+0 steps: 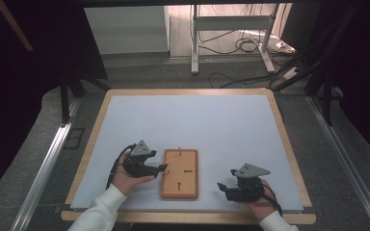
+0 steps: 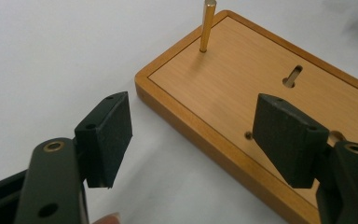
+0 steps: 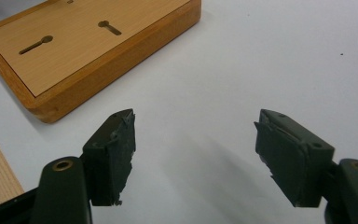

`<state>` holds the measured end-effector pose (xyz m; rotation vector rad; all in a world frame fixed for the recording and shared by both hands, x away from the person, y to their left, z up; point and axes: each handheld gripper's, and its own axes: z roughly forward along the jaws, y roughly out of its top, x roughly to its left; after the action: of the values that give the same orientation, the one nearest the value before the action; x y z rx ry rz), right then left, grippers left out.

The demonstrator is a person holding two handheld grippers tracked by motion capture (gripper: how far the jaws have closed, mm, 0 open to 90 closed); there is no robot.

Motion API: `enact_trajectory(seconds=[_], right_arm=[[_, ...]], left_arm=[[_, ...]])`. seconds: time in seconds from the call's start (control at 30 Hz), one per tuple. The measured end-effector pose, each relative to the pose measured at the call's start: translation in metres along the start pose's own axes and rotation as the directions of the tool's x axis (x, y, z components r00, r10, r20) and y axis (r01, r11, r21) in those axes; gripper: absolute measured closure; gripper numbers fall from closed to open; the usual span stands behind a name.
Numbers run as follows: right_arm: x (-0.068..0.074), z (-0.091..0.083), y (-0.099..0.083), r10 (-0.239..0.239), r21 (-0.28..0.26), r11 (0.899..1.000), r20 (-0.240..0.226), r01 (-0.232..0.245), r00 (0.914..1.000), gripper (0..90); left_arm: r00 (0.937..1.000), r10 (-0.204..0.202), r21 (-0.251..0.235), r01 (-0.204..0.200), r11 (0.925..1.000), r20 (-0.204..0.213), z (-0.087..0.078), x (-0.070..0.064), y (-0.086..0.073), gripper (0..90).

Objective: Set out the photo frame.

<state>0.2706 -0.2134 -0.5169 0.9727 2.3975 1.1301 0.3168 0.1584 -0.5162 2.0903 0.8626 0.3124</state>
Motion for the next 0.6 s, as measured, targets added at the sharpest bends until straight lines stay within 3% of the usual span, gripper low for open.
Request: enact_trajectory(seconds=[0.17, 0.3, 0.43, 0.6], right_arm=[[0.002, 0.001, 0.000, -0.007, 0.011, 1.000, -0.007, 0.007, 0.9999, 26.0], [0.004, 0.002, -0.001, -0.011, 0.016, 1.000, -0.007, 0.011, 0.9999, 25.0], [0.005, 0.003, 0.000, -0.017, 0.013, 1.000, -0.001, 0.017, 0.9999, 24.4], [0.006, 0.002, 0.000, -0.021, 0.013, 1.000, 0.001, 0.021, 0.9998, 24.2]], left_arm=[[0.9995, 0.005, 0.000, -0.005, 1.0000, 0.031, 0.004, 0.000, 0.007, 28.6], [0.9993, 0.019, -0.009, -0.019, 0.9998, 0.032, 0.005, 0.001, 0.014, 28.3], [0.9994, 0.005, -0.015, -0.004, 0.9999, 0.034, 0.007, 0.004, 0.018, 27.8], [0.9991, 0.012, 0.006, -0.012, 0.9999, 0.042, 0.018, 0.007, 0.022, 27.7]])
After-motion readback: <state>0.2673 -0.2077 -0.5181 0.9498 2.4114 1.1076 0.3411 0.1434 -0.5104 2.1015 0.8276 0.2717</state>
